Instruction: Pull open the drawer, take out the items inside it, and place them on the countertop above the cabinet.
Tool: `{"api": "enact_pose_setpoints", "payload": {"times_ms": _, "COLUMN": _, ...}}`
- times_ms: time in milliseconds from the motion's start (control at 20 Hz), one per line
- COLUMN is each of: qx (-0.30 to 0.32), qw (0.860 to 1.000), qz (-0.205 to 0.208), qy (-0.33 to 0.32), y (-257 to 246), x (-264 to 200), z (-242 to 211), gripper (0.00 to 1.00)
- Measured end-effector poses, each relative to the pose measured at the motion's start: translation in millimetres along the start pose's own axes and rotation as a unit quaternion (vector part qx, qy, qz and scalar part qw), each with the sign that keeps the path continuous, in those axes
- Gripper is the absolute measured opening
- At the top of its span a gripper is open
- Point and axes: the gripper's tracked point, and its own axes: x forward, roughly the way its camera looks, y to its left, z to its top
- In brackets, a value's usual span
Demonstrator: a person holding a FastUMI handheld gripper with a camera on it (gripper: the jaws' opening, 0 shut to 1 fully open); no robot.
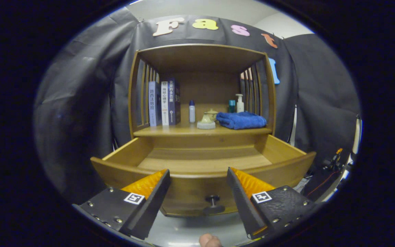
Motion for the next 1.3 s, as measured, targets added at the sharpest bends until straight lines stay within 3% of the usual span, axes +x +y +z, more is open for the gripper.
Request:
{"api": "enact_pose_setpoints", "payload": {"times_ms": 400, "qx": 0.024, "qw": 0.999, "qz": -0.009, "qy": 0.034, "y": -24.7, "x": 25.7, "z": -56.2, "gripper": 0.99}}
{"api": "enact_pose_setpoints", "payload": {"times_ms": 800, "qx": 0.002, "qw": 1.0, "qz": -0.002, "qy": -0.004, "y": -12.2, "x": 35.8, "z": -68.0, "gripper": 0.99}}
{"api": "enact_pose_setpoints", "payload": {"times_ms": 1300, "qx": 0.032, "qw": 0.999, "qz": 0.021, "qy": -0.015, "y": -5.1, "x": 76.7, "z": -66.2, "gripper": 0.99}}
